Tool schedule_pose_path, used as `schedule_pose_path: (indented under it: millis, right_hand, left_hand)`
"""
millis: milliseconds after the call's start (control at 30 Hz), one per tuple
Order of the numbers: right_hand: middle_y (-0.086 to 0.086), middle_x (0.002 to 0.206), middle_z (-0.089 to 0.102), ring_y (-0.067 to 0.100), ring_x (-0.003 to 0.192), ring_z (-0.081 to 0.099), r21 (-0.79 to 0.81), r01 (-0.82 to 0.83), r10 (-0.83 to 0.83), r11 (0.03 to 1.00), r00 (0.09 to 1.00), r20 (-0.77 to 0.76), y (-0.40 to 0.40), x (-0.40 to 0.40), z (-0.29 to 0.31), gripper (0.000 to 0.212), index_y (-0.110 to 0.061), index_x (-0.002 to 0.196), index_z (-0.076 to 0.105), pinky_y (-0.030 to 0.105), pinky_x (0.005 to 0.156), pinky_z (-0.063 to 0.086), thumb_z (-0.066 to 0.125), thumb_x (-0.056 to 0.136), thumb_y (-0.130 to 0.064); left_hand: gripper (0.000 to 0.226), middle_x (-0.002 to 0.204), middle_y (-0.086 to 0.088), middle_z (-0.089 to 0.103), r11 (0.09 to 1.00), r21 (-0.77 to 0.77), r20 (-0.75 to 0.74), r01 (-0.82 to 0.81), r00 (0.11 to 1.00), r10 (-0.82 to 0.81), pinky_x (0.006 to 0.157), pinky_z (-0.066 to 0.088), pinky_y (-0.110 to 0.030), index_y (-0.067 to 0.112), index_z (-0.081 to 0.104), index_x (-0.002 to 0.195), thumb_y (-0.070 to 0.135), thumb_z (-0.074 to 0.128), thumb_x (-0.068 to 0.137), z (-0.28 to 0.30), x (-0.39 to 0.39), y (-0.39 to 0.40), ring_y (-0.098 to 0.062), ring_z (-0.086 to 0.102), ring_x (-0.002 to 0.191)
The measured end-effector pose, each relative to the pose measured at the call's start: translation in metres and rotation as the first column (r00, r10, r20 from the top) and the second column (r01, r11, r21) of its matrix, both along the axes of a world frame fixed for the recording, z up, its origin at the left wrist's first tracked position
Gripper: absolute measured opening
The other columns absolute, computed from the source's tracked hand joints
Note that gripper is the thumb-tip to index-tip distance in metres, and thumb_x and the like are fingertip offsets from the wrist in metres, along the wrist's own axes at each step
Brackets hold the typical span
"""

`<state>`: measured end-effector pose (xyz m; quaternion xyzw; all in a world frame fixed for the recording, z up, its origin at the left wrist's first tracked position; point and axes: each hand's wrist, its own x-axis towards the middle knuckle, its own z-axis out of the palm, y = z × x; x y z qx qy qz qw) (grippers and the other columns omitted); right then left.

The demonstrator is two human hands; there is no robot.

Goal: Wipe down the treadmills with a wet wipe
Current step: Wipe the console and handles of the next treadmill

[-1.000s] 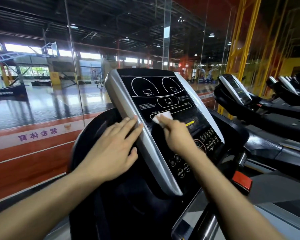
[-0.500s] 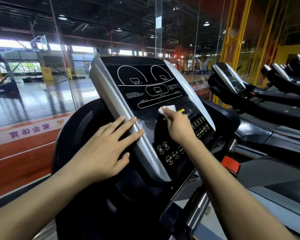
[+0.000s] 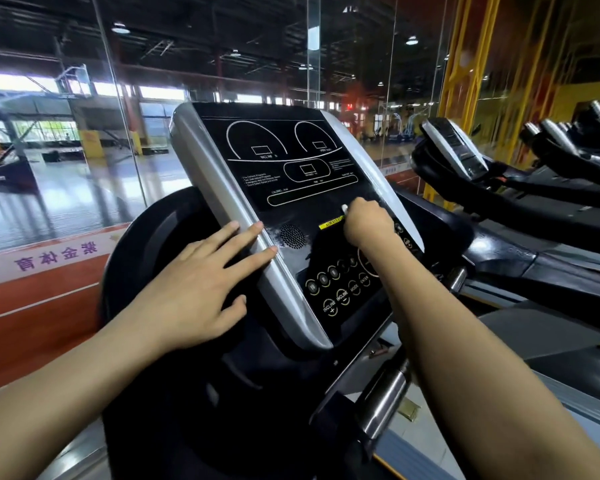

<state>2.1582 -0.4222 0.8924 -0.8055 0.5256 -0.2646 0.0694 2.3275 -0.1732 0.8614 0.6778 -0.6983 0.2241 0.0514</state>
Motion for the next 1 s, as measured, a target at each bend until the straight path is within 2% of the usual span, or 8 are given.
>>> schedule_pose_path:
  millis: [200,300,433,567,700,833,900,1000]
  right_hand:
    - [0.02,0.116,0.066,0.041,0.112,0.059,-0.129,-0.175,0.166,0.976,0.983,-0.075,0.074,0.001,-0.011,0.029,-0.013,0.125,0.061,0.039,0.09,0.044,0.046,0.101,-0.021]
    - [0.011,0.104,0.069,0.035,0.11,0.059,-0.248,-0.323,0.292,0.914,0.944,-0.151,0.118,0.003,-0.025,0.02,-0.023,0.108,0.061,0.035,0.09,0.041,0.048,0.097,-0.012]
    - [0.014,0.112,0.07,0.037,0.113,0.058,-0.151,-0.25,0.246,0.956,0.968,-0.047,0.069,-0.001,-0.021,0.038,-0.032,0.134,0.061,0.037,0.089,0.046,0.051,0.099,-0.022]
    - [0.018,0.111,0.07,0.042,0.107,0.062,-0.115,-0.222,0.231,0.968,0.971,0.066,0.037,-0.004,-0.017,0.034,-0.025,0.129,0.065,0.042,0.088,0.048,0.047,0.101,-0.021]
    - [-0.003,0.112,0.074,0.029,0.103,0.067,-0.256,-0.481,0.531,0.839,0.826,0.19,0.099,-0.006,-0.044,0.038,-0.035,0.127,0.065,0.033,0.087,0.051,0.05,0.097,-0.017]
    - [-0.012,0.136,0.063,0.002,0.129,0.055,-0.301,-0.617,0.676,0.727,0.565,0.473,0.13,-0.009,-0.075,0.046,-0.03,0.134,0.064,0.019,0.107,0.043,0.053,0.099,-0.002]
    - [-0.012,0.142,0.057,-0.004,0.135,0.046,-0.299,-0.628,0.672,0.719,0.517,0.531,0.132,-0.006,-0.083,0.051,-0.025,0.138,0.061,0.016,0.113,0.035,0.051,0.099,0.006]
    - [-0.011,0.144,0.055,-0.005,0.137,0.043,-0.3,-0.625,0.674,0.721,0.533,0.511,0.13,0.013,-0.072,0.052,-0.027,0.141,0.058,0.019,0.115,0.034,0.05,0.1,0.004]
  left_hand:
    - [0.075,0.169,0.017,-0.011,1.0,-0.008,-0.02,0.004,1.0,-0.004,0.12,0.019,-0.039,0.048,0.009,0.16,0.055,0.025,0.087,-0.001,-0.002,0.0,-0.015,-0.006,0.157]
    - [0.075,0.169,0.018,-0.013,1.0,0.009,-0.013,-0.009,1.0,0.009,0.121,0.018,-0.039,0.048,0.008,0.16,0.053,0.027,0.087,0.002,-0.003,0.001,-0.014,-0.007,0.157]
    - [0.075,0.169,0.017,-0.012,1.0,0.008,-0.014,-0.013,1.0,0.013,0.121,0.017,-0.037,0.048,0.008,0.16,0.054,0.026,0.087,0.003,-0.003,0.002,-0.014,-0.007,0.157]
    - [0.074,0.168,0.018,-0.015,0.999,0.021,-0.006,-0.024,1.0,0.024,0.12,0.012,-0.034,0.049,0.005,0.159,0.054,0.023,0.087,0.004,-0.005,0.003,-0.014,-0.009,0.157]
    - [0.069,0.171,0.004,0.006,0.997,-0.044,0.006,-0.065,0.998,0.065,0.124,0.016,-0.04,0.04,0.024,0.159,0.048,0.033,0.091,0.004,-0.006,0.003,-0.023,0.015,0.156]
    - [0.067,0.158,-0.009,0.043,0.956,-0.198,-0.005,-0.217,0.975,0.22,0.12,0.029,-0.043,0.016,0.043,0.153,0.042,0.034,0.092,0.004,-0.004,0.001,-0.031,0.044,0.143]
    - [0.064,0.15,-0.008,0.054,0.945,-0.218,0.013,-0.245,0.967,0.254,0.116,0.036,-0.045,0.012,0.051,0.148,0.04,0.033,0.093,0.003,-0.004,0.002,-0.03,0.049,0.14]
    - [0.062,0.147,-0.005,0.057,0.941,-0.228,0.023,-0.249,0.965,0.261,0.113,0.042,-0.048,0.011,0.056,0.144,0.038,0.032,0.094,0.004,-0.005,0.001,-0.028,0.05,0.139]
